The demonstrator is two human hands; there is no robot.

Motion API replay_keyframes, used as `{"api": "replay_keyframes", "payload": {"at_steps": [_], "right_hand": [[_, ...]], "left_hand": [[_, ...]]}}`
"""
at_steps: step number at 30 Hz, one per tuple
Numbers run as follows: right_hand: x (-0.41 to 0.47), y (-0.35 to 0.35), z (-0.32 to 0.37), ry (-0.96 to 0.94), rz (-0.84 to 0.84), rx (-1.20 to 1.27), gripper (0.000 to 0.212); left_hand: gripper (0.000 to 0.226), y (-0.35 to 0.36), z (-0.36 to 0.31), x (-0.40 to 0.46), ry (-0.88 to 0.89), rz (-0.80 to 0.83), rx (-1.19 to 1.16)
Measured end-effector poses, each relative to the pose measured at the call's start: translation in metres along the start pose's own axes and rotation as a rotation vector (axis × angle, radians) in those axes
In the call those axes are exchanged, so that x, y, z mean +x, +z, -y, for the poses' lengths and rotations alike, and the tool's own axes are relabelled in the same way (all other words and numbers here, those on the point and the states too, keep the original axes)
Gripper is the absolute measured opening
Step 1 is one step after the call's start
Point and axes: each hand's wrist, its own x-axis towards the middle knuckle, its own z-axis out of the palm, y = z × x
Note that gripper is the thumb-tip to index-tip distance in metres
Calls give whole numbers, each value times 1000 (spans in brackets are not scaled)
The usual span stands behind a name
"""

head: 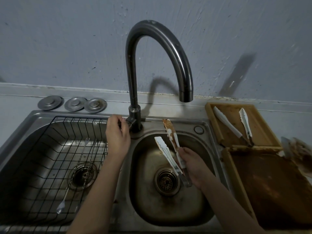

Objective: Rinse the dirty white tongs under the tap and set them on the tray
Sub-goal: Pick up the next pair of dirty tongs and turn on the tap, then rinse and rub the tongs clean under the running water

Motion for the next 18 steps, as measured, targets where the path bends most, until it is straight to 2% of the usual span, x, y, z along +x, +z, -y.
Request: {"api": "replay_keyframes", "payload": {"at_steps": [9,13,16,18], "right_hand": [[-4,4,2,-193,-114,-275,28],[-4,5,5,-313,-148,-397,28],[1,4,2,-342,-166,-437,26],[7,5,-2,-337,-180,-509,23]], "left_hand": [[15,-2,4,-2,32,3,-10],[16,-3,1,-6,-54,34,-72],[32,-2,-14,-29,-30,-104,-60],[30,5,-27,-54,2,-158,-142]]}}
